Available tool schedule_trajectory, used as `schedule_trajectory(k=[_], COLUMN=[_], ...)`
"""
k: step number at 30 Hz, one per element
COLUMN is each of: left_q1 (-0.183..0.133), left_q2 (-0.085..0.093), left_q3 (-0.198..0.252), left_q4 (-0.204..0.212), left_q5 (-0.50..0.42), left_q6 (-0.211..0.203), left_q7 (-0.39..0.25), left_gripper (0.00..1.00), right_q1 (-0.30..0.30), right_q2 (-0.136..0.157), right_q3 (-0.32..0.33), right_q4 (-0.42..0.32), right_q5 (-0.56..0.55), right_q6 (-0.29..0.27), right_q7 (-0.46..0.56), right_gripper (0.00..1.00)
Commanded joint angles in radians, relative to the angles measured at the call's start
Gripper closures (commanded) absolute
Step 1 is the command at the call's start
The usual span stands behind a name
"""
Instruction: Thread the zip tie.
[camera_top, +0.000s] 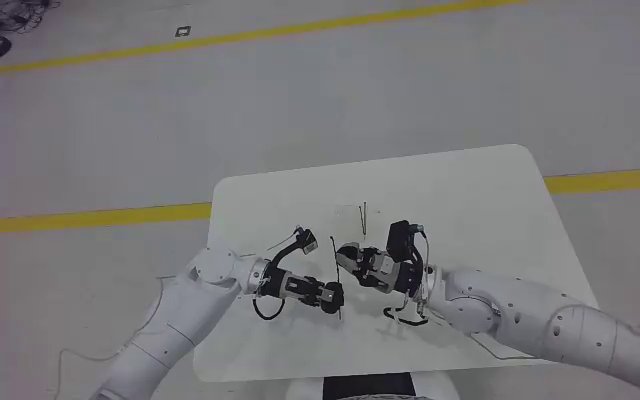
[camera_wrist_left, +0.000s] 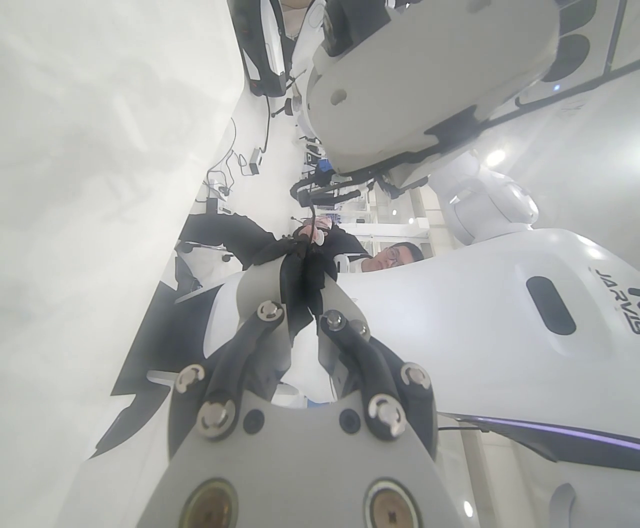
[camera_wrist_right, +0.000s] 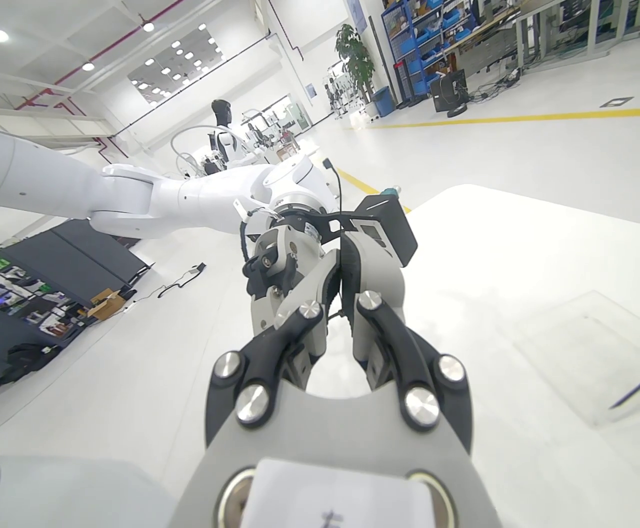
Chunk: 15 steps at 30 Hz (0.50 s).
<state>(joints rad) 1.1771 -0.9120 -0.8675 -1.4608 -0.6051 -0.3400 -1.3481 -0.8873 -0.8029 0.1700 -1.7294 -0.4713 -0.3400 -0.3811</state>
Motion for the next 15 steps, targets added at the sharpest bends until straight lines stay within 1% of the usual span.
schedule_trajectory(k=[1, 15], left_q1=[0.001, 0.005], left_q2=[0.0, 0.0], left_q3=[-0.002, -0.014], left_q4=[-0.001, -0.01], left_q5=[-0.001, 0.002], left_q6=[0.0, 0.0], left_q7=[0.002, 0.007], left_gripper=[1.0, 1.0], right_q1=[0.0, -0.001], right_q2=[0.0, 0.003], right_q3=[0.0, 0.0], right_q4=[0.0, -0.002], right_q5=[0.001, 0.012], right_q6=[0.0, 0.0], right_q7=[0.002, 0.011], right_gripper=[1.0, 1.0])
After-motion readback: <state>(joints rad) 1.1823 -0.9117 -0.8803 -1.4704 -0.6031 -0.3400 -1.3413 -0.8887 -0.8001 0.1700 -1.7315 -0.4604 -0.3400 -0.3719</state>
